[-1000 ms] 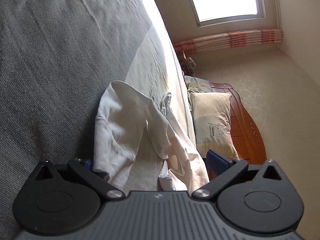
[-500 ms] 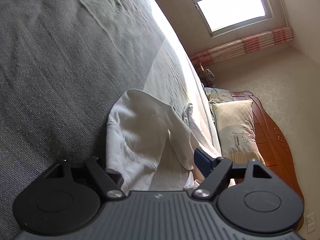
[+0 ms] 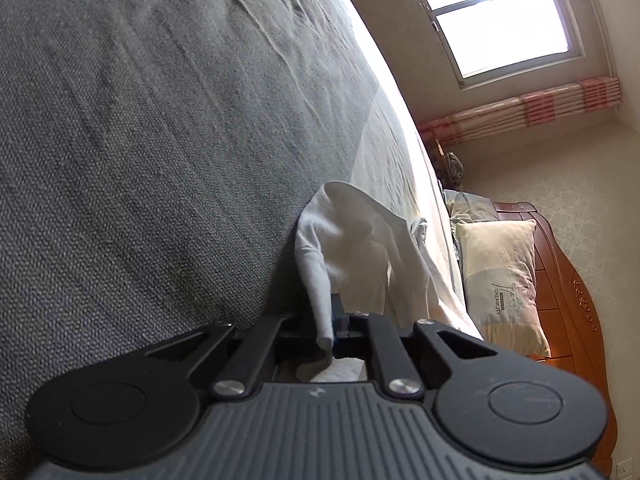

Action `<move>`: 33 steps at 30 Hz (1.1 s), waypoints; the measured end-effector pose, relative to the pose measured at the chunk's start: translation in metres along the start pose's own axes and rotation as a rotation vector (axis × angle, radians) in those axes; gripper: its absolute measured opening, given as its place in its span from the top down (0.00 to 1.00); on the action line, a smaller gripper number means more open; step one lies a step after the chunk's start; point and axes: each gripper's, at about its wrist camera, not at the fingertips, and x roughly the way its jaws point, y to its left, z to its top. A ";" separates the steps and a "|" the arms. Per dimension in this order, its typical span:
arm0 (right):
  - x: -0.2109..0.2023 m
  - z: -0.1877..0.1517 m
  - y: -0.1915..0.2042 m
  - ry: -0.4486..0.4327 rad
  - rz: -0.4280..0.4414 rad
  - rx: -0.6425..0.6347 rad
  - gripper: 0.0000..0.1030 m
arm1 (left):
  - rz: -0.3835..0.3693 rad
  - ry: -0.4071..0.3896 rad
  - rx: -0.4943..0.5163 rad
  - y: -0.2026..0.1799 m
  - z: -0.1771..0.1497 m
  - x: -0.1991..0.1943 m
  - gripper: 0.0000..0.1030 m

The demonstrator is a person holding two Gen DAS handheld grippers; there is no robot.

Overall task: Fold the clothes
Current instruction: 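Pull the sleeve outward with the left gripper and lay it flat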

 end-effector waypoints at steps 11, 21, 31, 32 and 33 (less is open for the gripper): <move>-0.005 -0.002 -0.011 -0.014 -0.027 0.029 0.00 | 0.171 -0.070 0.171 -0.027 0.063 -0.051 0.95; -0.003 0.002 -0.016 -0.016 -0.031 0.038 0.00 | 0.305 -0.153 0.192 -0.013 0.110 -0.090 0.95; 0.003 0.003 -0.024 0.008 -0.082 0.056 0.00 | 0.511 -0.283 0.191 -0.008 0.180 -0.125 0.95; 0.003 0.003 -0.024 0.012 -0.087 0.056 0.00 | 0.530 -0.279 0.187 -0.006 0.185 -0.124 0.94; 0.004 0.003 -0.025 0.018 -0.094 0.056 0.00 | 0.550 -0.270 0.189 -0.005 0.188 -0.122 0.91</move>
